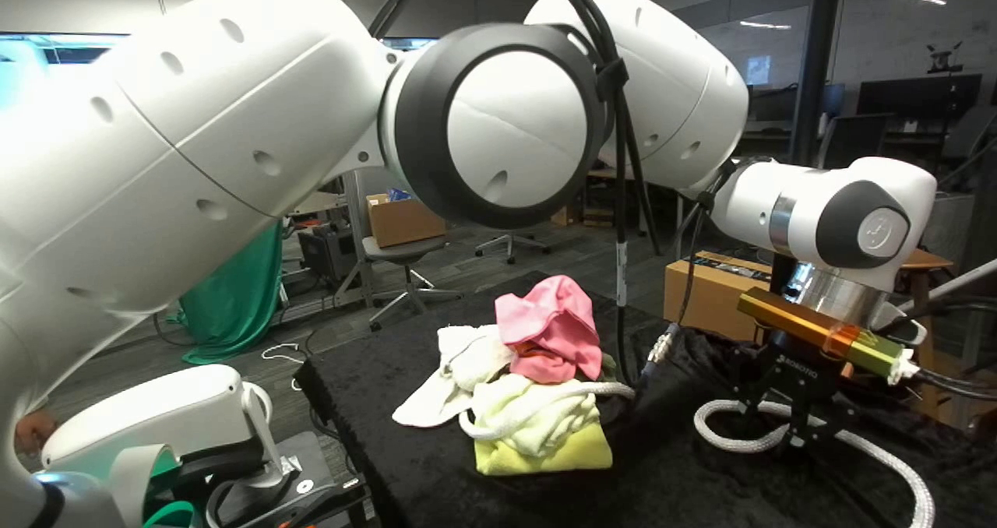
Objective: One by one, put all the objects in the center of the table
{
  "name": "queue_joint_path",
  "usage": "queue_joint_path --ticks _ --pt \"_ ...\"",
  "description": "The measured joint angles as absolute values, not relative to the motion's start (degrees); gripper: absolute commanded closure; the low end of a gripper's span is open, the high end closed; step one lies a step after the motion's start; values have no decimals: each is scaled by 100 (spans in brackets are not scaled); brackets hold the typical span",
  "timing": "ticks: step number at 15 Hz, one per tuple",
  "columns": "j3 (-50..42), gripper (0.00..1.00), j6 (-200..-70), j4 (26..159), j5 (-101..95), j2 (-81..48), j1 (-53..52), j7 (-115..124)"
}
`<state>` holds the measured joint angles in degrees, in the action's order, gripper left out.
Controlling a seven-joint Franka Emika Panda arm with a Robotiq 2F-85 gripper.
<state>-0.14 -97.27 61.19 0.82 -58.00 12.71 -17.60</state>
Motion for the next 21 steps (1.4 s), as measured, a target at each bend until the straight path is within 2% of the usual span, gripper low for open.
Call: queue_joint_path --ticks 1,3,4,6,9,21 --pt "-14 81 -9727 6118 82 -5798 1271 -1760" --pt "-14 95 -9753 6118 82 -5787 1270 -1760" --pt "-14 97 -9789 6118 82 -5770 1270 -1761" --pt "-13 100 -9905 6138 82 -5710 1270 -1767" --pt "-8 96 -10179 6238 82 -5565 1269 -1795" --pt "50 96 -10932 7407 82 -4519 1267 -2259"
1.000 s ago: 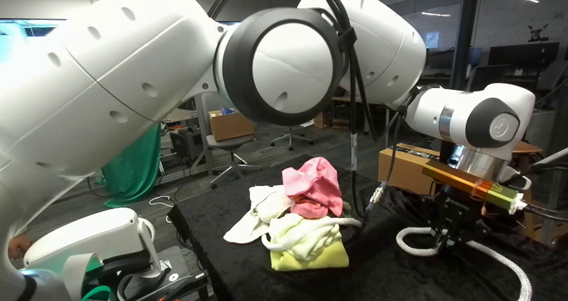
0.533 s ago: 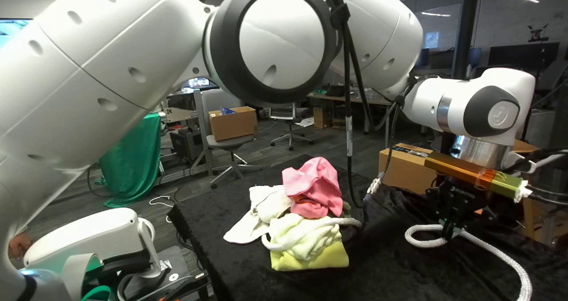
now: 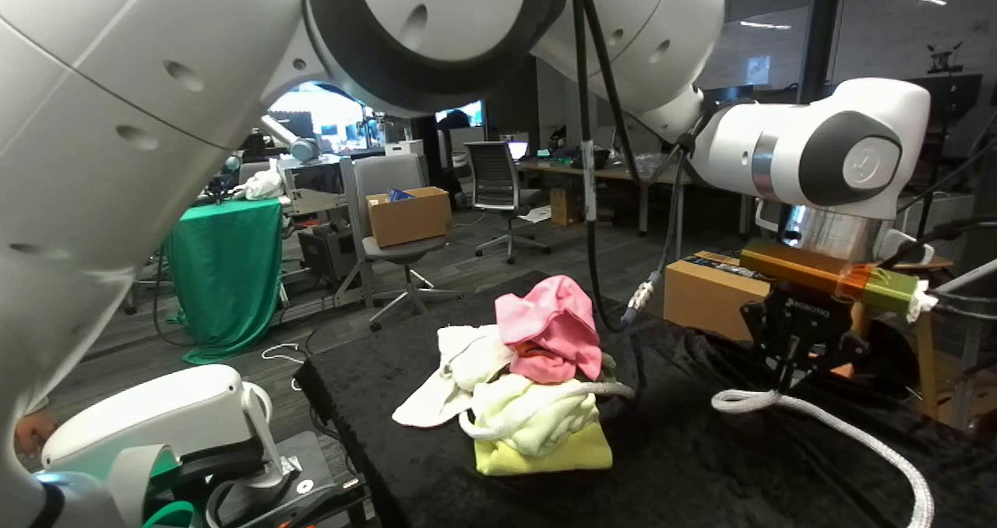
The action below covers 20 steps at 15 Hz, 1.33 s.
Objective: One by one, put all the objects in the center of the table
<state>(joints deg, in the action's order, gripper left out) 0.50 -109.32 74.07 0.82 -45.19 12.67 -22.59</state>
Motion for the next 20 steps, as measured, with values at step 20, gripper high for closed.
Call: queue_joint_path --ticks 20 --pt "423 96 -11252 9507 1461 -1091 1086 -5304"
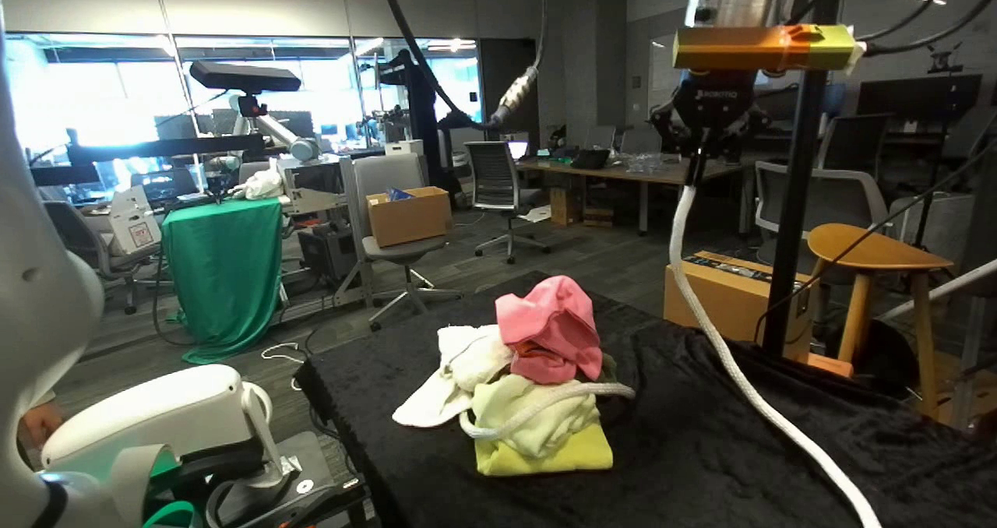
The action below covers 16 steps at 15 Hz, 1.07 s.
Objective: One by one, put all the objects in the center of the table
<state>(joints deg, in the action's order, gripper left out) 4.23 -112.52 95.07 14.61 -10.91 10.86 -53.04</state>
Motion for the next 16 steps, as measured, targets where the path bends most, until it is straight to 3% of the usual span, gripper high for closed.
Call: queue_joint_path --ticks 16 --pt "235 96 -11231 10266 2896 514 211 -7078"
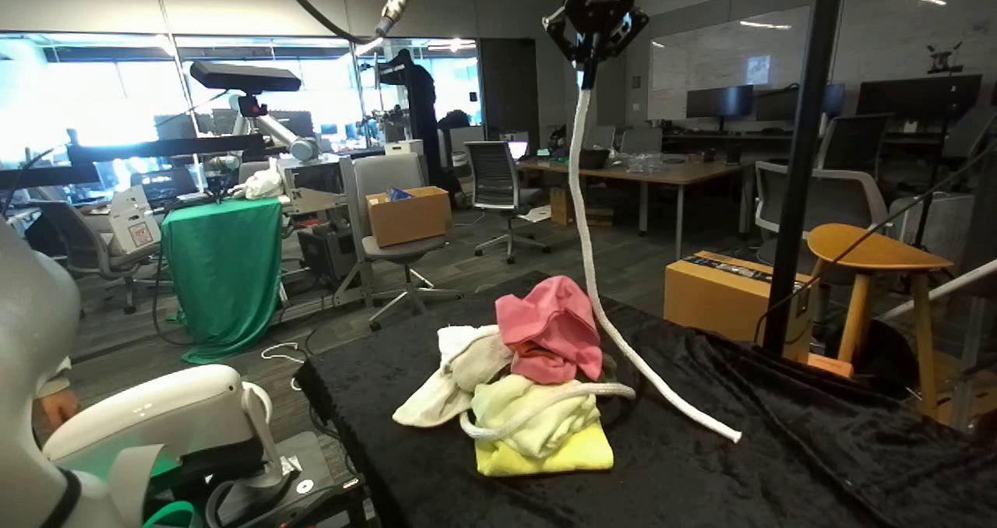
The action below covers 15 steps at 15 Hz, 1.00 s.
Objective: One by one, put all the objects in the center of the table
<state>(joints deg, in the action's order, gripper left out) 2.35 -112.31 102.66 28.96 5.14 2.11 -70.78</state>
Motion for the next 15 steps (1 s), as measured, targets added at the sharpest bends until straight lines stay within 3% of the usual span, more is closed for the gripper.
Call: queue_joint_path --ticks 15 --pt "354 97 -10680 11629 2771 1124 -554 -7675"
